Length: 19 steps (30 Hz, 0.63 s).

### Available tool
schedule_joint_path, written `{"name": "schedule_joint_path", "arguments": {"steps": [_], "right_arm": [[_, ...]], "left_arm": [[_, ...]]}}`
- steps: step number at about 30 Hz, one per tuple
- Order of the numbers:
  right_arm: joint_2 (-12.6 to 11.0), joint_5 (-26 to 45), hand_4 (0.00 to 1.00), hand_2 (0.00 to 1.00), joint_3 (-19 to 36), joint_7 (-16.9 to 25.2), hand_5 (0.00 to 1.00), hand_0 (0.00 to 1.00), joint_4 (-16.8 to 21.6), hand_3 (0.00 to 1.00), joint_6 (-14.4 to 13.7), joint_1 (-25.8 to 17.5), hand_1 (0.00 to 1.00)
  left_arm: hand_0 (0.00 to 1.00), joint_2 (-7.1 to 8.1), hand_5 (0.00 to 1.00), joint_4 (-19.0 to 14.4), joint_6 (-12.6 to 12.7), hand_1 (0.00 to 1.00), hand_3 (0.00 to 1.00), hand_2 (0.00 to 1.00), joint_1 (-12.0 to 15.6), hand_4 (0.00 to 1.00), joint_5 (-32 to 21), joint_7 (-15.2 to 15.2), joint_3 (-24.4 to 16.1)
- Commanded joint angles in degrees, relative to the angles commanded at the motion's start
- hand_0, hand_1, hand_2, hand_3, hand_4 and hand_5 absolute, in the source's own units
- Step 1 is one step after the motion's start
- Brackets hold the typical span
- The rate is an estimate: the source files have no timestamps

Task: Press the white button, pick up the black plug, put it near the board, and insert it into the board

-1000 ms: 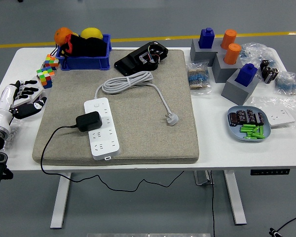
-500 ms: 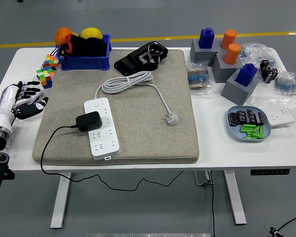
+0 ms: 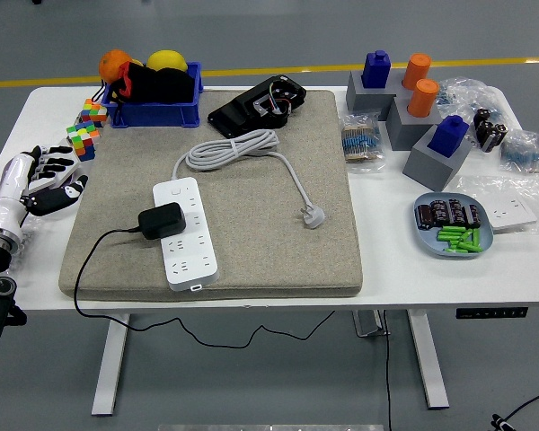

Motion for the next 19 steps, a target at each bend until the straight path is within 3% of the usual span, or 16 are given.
{"name": "schedule_joint_path", "arguments": {"steps": [12,19], "right_arm": [[-0.26,0.37,0.720,0.683,-0.50,0.13,0.430,0.720,0.28,0.613,-0.04,-0.75,0.699],[-0.44,0.35,0.721,0.683,0.03,0.09,0.430,0.719,0.21,0.612,-0.04,-0.02,0.700]], "left_arm": [[0.713,-0.15,0.085,0.08,-0.01,0.701,0.705,0.665,0.80,0.725,-0.13,-0.06,0.78],[0.713,-0.29,0.086,0.04,-0.03,0.701,0.705,0.664,-0.23,0.724,-0.13,-0.02,0.33]]}}
